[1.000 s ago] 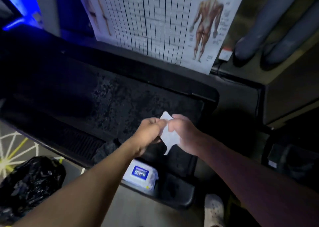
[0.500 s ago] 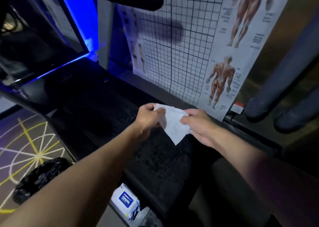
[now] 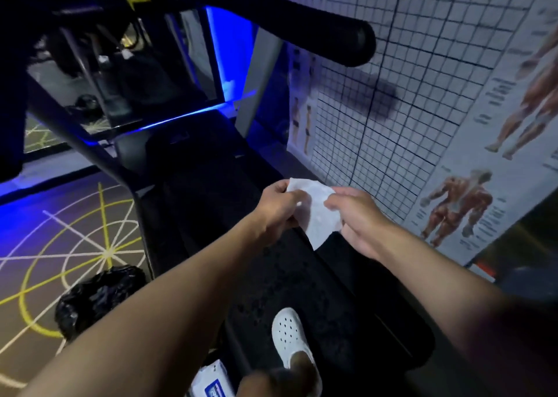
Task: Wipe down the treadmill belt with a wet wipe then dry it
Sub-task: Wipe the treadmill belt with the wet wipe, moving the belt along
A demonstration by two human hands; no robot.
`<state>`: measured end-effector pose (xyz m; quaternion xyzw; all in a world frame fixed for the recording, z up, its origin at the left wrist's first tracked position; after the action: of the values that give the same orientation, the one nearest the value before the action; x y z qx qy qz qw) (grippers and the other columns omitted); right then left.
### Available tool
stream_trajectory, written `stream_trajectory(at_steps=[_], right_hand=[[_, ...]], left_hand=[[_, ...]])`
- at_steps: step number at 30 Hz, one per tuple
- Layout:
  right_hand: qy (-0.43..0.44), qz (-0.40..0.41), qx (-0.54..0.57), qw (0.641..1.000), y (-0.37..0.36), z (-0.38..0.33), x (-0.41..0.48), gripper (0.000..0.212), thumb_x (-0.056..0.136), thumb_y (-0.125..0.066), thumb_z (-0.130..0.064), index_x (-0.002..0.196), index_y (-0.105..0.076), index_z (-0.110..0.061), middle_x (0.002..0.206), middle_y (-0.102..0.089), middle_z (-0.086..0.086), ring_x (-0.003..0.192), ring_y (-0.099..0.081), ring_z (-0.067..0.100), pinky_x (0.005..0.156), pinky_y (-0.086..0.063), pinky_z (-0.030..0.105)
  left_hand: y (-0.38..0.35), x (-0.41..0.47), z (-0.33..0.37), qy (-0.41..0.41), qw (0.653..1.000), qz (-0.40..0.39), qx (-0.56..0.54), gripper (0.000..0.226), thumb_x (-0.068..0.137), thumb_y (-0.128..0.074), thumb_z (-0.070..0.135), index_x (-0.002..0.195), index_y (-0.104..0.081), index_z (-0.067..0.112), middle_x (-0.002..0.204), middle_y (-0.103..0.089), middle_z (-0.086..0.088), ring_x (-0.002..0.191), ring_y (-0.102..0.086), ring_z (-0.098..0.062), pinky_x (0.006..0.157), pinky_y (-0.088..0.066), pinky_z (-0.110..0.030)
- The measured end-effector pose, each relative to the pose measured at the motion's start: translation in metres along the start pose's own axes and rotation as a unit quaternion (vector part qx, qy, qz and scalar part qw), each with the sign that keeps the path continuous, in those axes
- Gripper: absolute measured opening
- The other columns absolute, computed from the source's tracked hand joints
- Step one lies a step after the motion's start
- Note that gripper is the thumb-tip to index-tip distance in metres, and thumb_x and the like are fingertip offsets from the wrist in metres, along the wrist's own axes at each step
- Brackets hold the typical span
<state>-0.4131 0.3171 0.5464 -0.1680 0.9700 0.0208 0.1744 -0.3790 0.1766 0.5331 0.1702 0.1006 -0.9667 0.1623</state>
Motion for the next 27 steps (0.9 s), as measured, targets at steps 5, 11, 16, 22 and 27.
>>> stream_trajectory(at_steps=[5, 11, 16, 22, 27], right_hand=[[-0.011, -0.035, -0.012, 0.999, -0.044, -0.024, 0.114, 0.032, 0.090, -0.050, 0.003, 0.117, -0.064, -0.005, 0.104, -0.074, 0.016, 0.100, -0.071, 0.031, 0.087, -0.056, 0.044], [-0.047, -0.133, -0.037, 0.989, -0.145, -0.085, 0.245, 0.029, 0.094, -0.048, -0.001, 0.112, -0.067, -0.014, 0.102, -0.076, 0.010, 0.101, -0.071, 0.027, 0.090, -0.055, 0.041], [-0.054, -0.150, -0.050, 0.986, -0.218, -0.148, 0.306, 0.027, 0.092, -0.050, 0.001, 0.107, -0.068, -0.013, 0.101, -0.075, 0.012, 0.101, -0.070, 0.030, 0.090, -0.054, 0.043], [-0.067, -0.203, -0.089, 0.973, -0.306, -0.207, 0.355, 0.025, 0.078, -0.055, -0.005, 0.096, -0.072, -0.009, 0.100, -0.074, 0.020, 0.103, -0.067, 0.042, 0.091, -0.053, 0.053], [-0.046, -0.178, -0.140, 0.973, -0.374, -0.235, 0.430, 0.032, 0.077, -0.062, -0.001, 0.101, -0.070, -0.019, 0.096, -0.076, 0.005, 0.094, -0.071, 0.025, 0.087, -0.058, 0.044]], left_hand=[[0.040, 0.088, 0.029, 0.021, 0.998, 0.045, -0.042, 0.029, 0.087, -0.057, 0.002, 0.113, -0.066, 0.010, 0.099, -0.070, -0.010, 0.085, -0.067, -0.024, 0.068, -0.056, -0.036], [0.125, 0.195, 0.090, 0.063, 0.987, 0.125, -0.082, 0.026, 0.092, -0.055, 0.007, 0.117, -0.060, 0.011, 0.110, -0.070, -0.017, 0.096, -0.068, -0.030, 0.073, -0.058, -0.040], [0.196, 0.243, 0.152, 0.071, 0.976, 0.175, -0.110, 0.027, 0.091, -0.059, 0.008, 0.118, -0.061, 0.005, 0.096, -0.070, -0.016, 0.080, -0.065, -0.022, 0.074, -0.057, -0.038], [0.276, 0.286, 0.216, 0.064, 0.960, 0.233, -0.140, 0.026, 0.092, -0.061, 0.011, 0.117, -0.060, 0.004, 0.093, -0.070, -0.009, 0.080, -0.065, -0.017, 0.067, -0.053, -0.030], [0.340, 0.340, 0.261, 0.057, 0.955, 0.256, -0.137, 0.011, 0.093, -0.055, 0.007, 0.095, -0.065, 0.013, 0.090, -0.068, -0.010, 0.079, -0.063, -0.019, 0.074, -0.051, -0.033]])
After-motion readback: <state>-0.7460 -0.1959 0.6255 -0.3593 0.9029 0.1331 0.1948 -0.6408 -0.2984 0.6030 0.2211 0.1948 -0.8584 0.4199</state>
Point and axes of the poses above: each hand's wrist, its own x-axis towards the middle knuckle, its own y-axis out of the back of the hand, z = x × y, the point moved 8 cm from there along x, towards the middle knuckle
